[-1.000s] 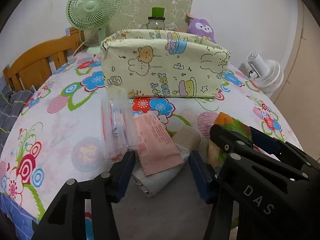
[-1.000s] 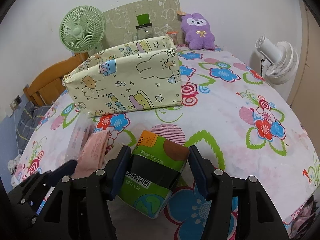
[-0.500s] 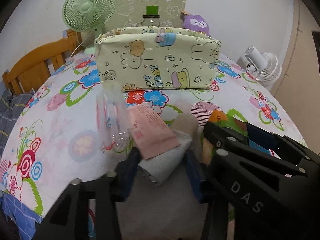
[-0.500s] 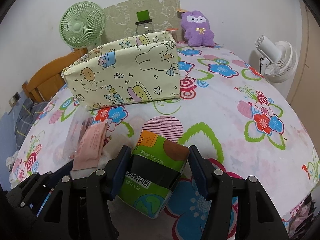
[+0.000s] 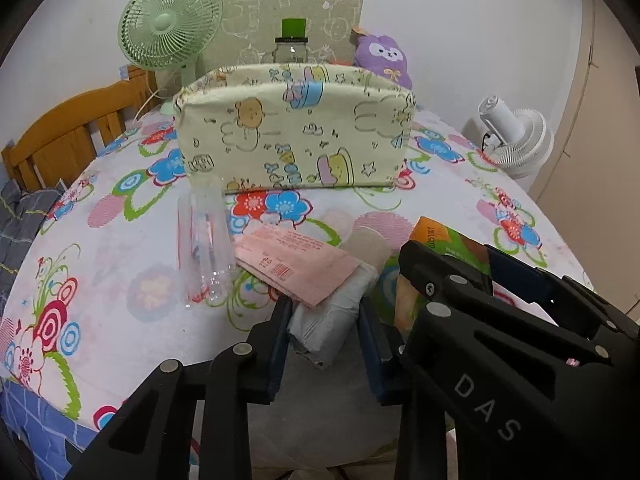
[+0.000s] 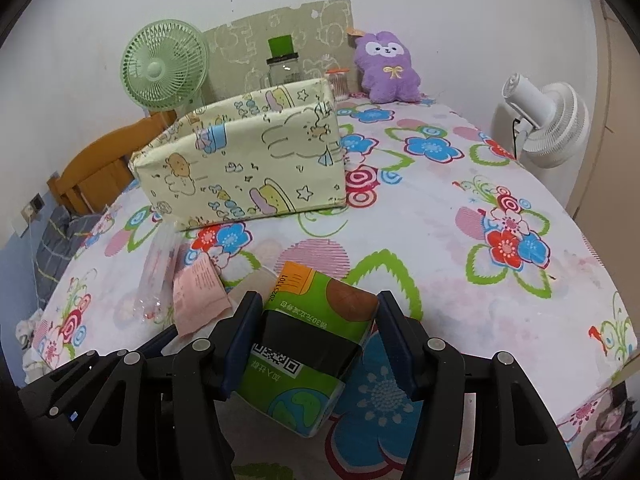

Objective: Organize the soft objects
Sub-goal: 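Grasp the white rolled cloth with the left tool while the right tool grasps the green tissue pack, then carry the white cloth with the left tool while the right tool carries the tissue pack over the basket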

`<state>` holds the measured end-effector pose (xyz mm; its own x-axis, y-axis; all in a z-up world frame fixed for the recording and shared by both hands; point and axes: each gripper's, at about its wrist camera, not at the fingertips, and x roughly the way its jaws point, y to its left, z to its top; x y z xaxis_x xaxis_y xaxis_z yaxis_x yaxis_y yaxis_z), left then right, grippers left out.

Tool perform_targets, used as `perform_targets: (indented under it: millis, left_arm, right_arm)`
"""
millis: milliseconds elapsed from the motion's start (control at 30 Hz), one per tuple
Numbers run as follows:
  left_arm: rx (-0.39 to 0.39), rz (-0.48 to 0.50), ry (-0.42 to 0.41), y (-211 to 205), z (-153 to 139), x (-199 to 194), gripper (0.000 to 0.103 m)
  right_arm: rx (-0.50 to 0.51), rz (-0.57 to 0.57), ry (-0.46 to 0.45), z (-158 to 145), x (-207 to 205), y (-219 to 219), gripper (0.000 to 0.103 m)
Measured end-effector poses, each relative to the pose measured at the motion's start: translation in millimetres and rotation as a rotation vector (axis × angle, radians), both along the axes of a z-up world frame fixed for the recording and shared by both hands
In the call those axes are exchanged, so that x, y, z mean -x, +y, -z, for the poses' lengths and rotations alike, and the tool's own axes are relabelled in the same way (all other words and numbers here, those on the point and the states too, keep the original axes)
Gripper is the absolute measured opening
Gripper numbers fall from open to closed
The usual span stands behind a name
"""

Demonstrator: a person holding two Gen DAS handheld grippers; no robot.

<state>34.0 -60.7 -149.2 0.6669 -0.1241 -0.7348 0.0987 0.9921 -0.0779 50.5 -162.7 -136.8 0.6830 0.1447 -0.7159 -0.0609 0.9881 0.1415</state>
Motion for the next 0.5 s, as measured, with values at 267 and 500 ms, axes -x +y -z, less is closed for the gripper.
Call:
perform_targets:
  millis: [267,500]
  left_arm:
    - [0.012,-0.012,-0.048,0,-25,-1,0.032]
    - [0.023,-0.018,-0.082,4,-45,-7,0.032]
  right_arm:
    - [-0.013,-0.001,-0.055,-25,0,-1,0.061]
    - [-0.019,0.000,-0.095,-47,-6,1,0.061]
